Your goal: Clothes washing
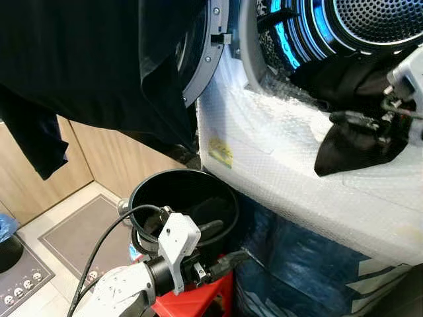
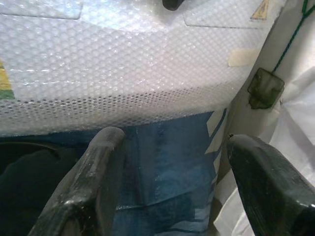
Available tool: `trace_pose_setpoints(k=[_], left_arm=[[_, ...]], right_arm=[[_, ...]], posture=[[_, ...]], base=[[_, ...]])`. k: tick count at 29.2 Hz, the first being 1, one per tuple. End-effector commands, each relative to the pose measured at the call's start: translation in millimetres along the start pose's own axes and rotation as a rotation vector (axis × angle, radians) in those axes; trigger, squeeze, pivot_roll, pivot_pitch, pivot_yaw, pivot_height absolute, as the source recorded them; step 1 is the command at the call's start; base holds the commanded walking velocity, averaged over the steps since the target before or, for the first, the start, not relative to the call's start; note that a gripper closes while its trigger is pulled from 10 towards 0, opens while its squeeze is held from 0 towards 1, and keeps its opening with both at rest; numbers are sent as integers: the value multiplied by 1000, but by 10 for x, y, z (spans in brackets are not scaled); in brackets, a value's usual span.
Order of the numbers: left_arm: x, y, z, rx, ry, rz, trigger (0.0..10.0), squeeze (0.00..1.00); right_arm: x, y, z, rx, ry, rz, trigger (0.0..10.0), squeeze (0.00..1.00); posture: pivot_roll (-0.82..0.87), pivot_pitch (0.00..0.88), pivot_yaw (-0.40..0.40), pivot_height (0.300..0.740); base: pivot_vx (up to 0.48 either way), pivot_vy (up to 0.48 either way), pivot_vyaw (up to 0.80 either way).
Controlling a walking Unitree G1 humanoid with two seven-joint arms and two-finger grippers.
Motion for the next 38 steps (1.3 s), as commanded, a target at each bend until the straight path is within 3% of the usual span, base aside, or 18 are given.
trace_pose_setpoints(k=[1,12,21,31,38], left_arm=[[-9,-31,10,12,-10,-3,10000,0],[-8,-34,10,17,-18,-5,10000,0],[3,-23,5,16,-13,-3,10000,0],[13,-5,-21,13,2,-1,10000,0],[17,-2,-38,14,7,-2,10000,0]], right_arm=[[61,83,-79,-55,33,-62,10000,0],[175,-155,-120,-35,0,-277,10000,0],[232,-258,-5,-72,-100,-488,10000,0],[717,-518,195,-124,-66,-565,10000,0],[981,-685,252,-135,-48,-511,10000,0]], posture=[[-24,23,-19,740],[-36,33,-9,740],[-27,43,-4,740],[-10,60,1,740],[-11,63,8,740]], base=[[0,0,0],[0,0,0],[0,0,0],[0,0,0],[0,0,0]])
Point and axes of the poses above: a point about 5 cm out from each wrist's last joint towards the gripper, its own z axis pointing out of the wrist towards the gripper, its own y axis along the axis of the wrist's last joint, x = y × z, the point moved 6 cm from there along z, pointing out of the wrist towards the gripper, and after that the axes turned 11 degrees about -z, right-handed, at the moved point
